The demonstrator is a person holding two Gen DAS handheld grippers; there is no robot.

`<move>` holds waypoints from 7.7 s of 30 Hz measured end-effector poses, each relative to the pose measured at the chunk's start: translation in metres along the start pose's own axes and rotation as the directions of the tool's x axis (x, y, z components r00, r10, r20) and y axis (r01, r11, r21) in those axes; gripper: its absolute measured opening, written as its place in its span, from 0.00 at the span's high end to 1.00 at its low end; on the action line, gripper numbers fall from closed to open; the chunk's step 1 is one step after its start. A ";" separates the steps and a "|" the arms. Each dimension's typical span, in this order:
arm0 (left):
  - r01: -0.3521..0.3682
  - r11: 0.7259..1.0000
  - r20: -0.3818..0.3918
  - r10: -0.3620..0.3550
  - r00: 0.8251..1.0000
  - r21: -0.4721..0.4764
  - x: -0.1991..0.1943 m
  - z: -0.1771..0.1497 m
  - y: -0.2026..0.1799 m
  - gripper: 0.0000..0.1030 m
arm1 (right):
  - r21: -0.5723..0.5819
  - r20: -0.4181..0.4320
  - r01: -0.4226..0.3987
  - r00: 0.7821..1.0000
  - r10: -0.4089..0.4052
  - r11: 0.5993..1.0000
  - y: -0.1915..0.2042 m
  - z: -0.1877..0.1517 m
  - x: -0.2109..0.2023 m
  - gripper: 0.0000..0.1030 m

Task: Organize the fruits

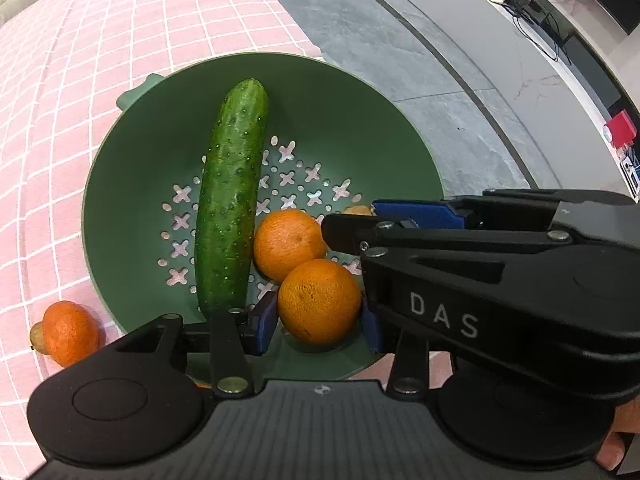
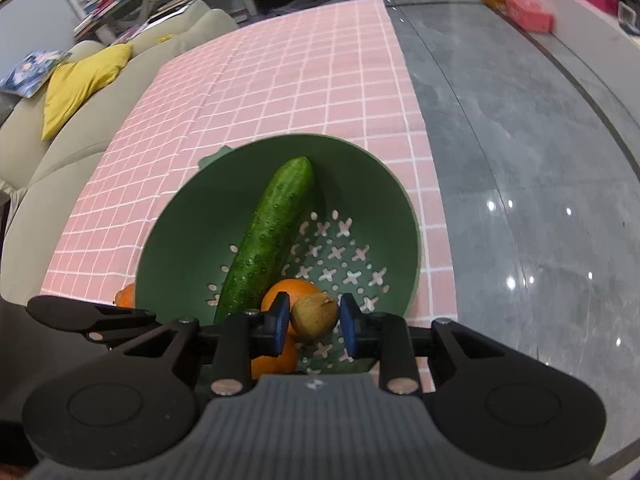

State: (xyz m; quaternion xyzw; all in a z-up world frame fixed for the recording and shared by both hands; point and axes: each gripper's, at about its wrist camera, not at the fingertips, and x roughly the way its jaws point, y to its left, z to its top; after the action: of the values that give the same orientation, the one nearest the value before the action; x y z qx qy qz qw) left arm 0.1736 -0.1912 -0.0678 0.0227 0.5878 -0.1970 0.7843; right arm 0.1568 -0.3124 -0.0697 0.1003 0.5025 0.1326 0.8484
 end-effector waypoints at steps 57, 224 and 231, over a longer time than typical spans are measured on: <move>-0.024 0.991 0.313 0.064 0.947 -0.128 -0.106 -0.143 0.150 0.30 | -0.276 -0.027 -0.011 1.000 0.004 0.961 0.100 -0.096 -0.011 0.38; 0.007 0.998 0.317 -0.024 0.948 0.055 -0.129 -0.033 0.016 0.33 | -0.334 0.001 -0.021 1.000 0.022 0.942 0.036 0.081 -0.035 0.26; -0.022 1.000 0.354 0.015 0.935 0.018 -0.166 -0.061 0.037 0.33 | -0.337 0.043 -0.026 0.998 0.043 0.941 0.059 0.060 -0.077 0.27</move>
State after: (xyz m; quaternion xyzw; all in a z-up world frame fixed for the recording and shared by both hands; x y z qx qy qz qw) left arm 0.0917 -0.0935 0.0608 0.0008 0.4348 -0.1968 0.8788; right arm 0.1671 -0.2844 0.0404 -0.0337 0.4497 0.2287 0.8628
